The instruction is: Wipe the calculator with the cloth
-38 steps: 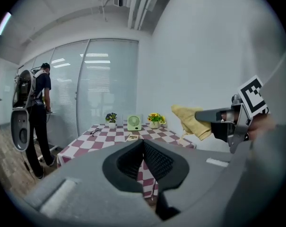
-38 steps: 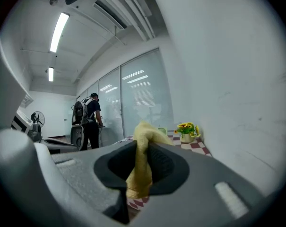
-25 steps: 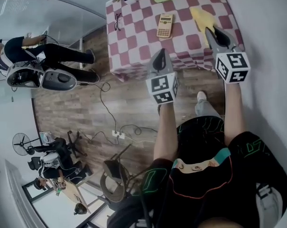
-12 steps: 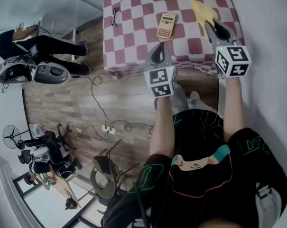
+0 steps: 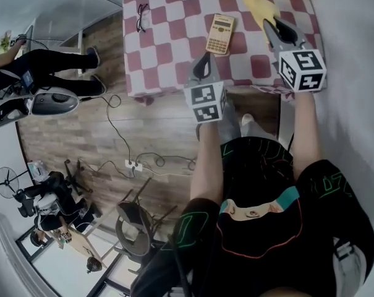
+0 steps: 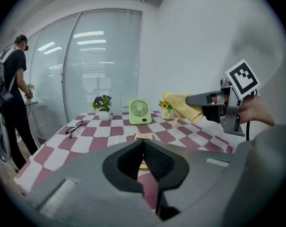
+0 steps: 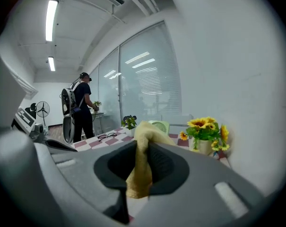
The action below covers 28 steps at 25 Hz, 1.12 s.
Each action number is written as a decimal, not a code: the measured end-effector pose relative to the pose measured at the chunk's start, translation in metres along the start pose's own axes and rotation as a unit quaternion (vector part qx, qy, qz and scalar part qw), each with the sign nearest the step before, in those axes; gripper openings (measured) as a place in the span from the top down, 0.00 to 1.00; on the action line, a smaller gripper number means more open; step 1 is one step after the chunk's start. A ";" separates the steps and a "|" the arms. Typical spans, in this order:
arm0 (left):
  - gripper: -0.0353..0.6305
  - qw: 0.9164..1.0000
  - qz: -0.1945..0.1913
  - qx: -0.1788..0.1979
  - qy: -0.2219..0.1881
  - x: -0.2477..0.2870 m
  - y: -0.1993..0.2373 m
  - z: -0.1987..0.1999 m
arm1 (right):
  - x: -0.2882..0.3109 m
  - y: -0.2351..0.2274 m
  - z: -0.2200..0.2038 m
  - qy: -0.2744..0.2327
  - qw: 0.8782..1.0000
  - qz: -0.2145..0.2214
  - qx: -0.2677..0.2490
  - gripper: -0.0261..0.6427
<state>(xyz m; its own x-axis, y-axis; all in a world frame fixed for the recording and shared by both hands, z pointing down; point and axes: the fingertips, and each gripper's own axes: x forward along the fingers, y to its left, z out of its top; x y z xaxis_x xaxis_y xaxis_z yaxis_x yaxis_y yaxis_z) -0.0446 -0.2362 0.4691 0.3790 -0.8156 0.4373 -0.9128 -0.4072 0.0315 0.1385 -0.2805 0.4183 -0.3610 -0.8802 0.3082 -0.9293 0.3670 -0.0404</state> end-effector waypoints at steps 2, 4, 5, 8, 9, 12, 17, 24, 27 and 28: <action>0.93 1.000 -0.004 0.000 0.018 0.012 0.010 -0.011 | 0.022 0.003 -0.007 0.016 1.000 0.011 -0.010 0.86; 0.93 0.999 -0.011 -0.003 0.036 0.024 0.022 -0.024 | 0.046 0.007 -0.015 0.032 0.999 0.022 -0.018 0.86; 0.93 0.999 -0.013 -0.006 0.043 0.030 0.028 -0.029 | 0.058 0.010 -0.018 0.038 0.999 0.029 -0.023 0.86; 0.93 0.998 -0.012 -0.011 0.058 0.043 0.050 -0.033 | 0.086 0.022 -0.023 0.061 0.995 0.056 -0.050 0.86; 0.93 0.998 -0.011 -0.010 0.060 0.046 0.056 -0.031 | 0.093 0.026 -0.025 0.071 0.993 0.067 -0.062 0.86; 0.93 0.998 -0.013 -0.017 0.061 0.057 0.068 -0.027 | 0.111 0.036 -0.035 0.102 0.985 0.096 -0.102 0.86; 0.93 0.998 -0.004 -0.029 0.064 0.066 0.074 -0.032 | 0.137 0.047 -0.050 0.131 0.968 0.138 -0.162 0.86; 0.93 0.994 0.041 -0.077 0.062 0.053 0.070 -0.039 | 0.153 0.056 -0.075 0.164 0.934 0.176 -0.264 0.86; 0.93 0.993 0.050 -0.092 0.062 0.047 0.068 -0.044 | 0.155 0.059 -0.082 0.174 0.924 0.181 -0.288 0.86; 0.93 0.992 0.051 -0.094 0.061 0.044 0.068 -0.044 | 0.154 0.062 -0.085 0.179 0.921 0.185 -0.293 0.86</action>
<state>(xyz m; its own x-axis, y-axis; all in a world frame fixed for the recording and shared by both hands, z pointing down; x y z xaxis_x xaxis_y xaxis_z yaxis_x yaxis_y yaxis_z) -0.0963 -0.2815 0.5304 0.2717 -0.7887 0.5515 -0.9623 -0.2309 0.1440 0.0321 -0.3677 0.5443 -0.4992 -0.5446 0.6740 -0.5082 0.8140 0.2814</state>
